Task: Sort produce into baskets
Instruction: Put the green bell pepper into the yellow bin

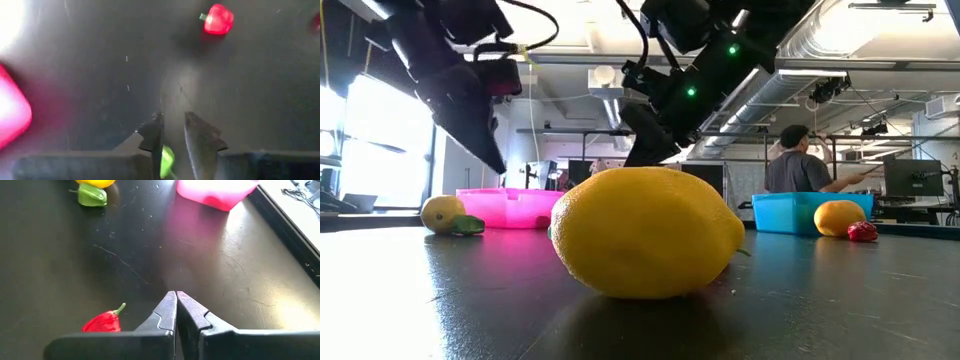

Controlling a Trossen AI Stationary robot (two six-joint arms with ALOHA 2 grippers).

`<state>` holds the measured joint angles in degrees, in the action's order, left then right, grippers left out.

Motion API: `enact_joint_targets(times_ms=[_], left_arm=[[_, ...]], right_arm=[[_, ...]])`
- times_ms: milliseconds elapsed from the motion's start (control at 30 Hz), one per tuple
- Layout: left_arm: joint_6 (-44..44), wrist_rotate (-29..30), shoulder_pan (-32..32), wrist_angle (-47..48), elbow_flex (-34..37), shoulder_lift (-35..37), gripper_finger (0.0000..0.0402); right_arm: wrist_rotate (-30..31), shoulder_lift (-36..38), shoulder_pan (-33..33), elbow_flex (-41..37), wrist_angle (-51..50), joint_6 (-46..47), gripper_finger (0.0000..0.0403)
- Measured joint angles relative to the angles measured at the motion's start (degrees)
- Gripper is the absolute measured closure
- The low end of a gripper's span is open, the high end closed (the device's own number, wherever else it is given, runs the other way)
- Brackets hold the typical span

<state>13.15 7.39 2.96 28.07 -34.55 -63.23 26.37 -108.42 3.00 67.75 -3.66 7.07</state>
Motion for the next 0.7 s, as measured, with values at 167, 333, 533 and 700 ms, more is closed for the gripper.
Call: enact_joint_targets(times_ms=[167,333,533,700], left_arm=[[6.7,0.9,-1.3,4.3,-2.0,-5.1,0.0291],[6.9,1.8,-1.6,4.3,-2.6,-10.6,0.0283],[7.3,2.5,-1.6,5.2,-3.2,-16.0,0.0282],[6.2,3.3,-1.5,4.8,-3.4,-18.2,0.0293]], right_arm=[[0.5,0.0,0.1,0.0,0.0,0.0,0.0403],[0.6,0.0,0.0,0.0,0.0,0.0,0.0403],[0.6,0.0,0.1,0.0,0.0,0.0,0.0403],[0.6,0.0,0.1,0.0,0.0,0.0,0.0403]])
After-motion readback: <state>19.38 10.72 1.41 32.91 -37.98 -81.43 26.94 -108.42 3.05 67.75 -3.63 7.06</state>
